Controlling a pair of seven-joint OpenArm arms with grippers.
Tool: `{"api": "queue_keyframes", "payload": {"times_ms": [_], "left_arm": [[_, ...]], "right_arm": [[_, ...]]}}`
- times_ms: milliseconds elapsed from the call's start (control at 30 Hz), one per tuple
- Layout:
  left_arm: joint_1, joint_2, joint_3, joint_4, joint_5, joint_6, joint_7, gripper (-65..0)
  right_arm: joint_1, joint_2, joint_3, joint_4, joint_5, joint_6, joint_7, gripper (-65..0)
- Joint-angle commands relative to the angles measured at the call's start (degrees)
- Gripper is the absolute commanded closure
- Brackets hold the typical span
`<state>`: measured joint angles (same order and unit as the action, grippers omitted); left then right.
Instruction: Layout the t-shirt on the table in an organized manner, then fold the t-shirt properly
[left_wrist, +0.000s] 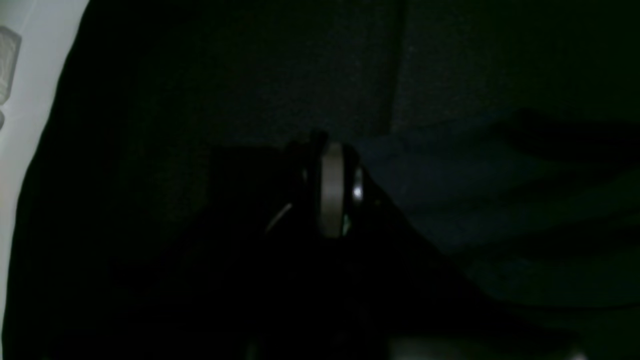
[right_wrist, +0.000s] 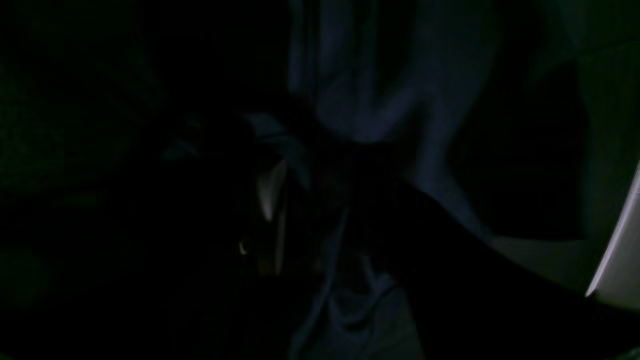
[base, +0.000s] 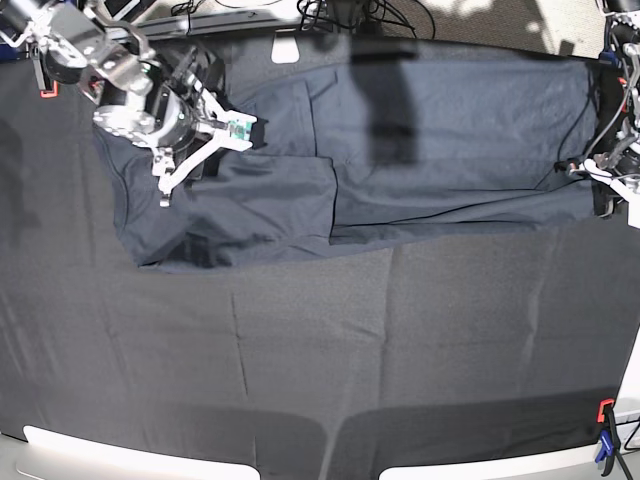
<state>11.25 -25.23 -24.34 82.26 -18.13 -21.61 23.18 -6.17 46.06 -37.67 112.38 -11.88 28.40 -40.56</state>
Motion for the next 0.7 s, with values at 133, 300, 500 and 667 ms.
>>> {"api": "queue_keyframes", "payload": {"times_ms": [133, 300, 500, 667], "left_arm": [[-0.5, -1.1, -0.5, 1.1, -0.4, 0.0, -1.3, 0.0], [-0.5, -1.1, -0.5, 1.1, -0.4, 0.0, -1.3, 0.0], [-0.5, -1.1, -0.5, 1.1, -0.4, 0.0, -1.3, 0.0], [-0.5, -1.1, -0.5, 1.1, -0.3, 0.0, -1.3, 0.0]], "right_arm": [[0.7, 1.0, 6.7, 3.2, 7.3, -0.6, 0.5, -22.9], [0.8, 1.0, 13.4, 0.3, 19.3, -0.1, 1.6, -23.0], [4.2, -2.9, 13.4, -10.0, 19.9, 1.5, 4.6, -23.2], [7.5, -7.7, 13.4, -13.3, 21.3, 6.6, 3.7, -23.1]]}}
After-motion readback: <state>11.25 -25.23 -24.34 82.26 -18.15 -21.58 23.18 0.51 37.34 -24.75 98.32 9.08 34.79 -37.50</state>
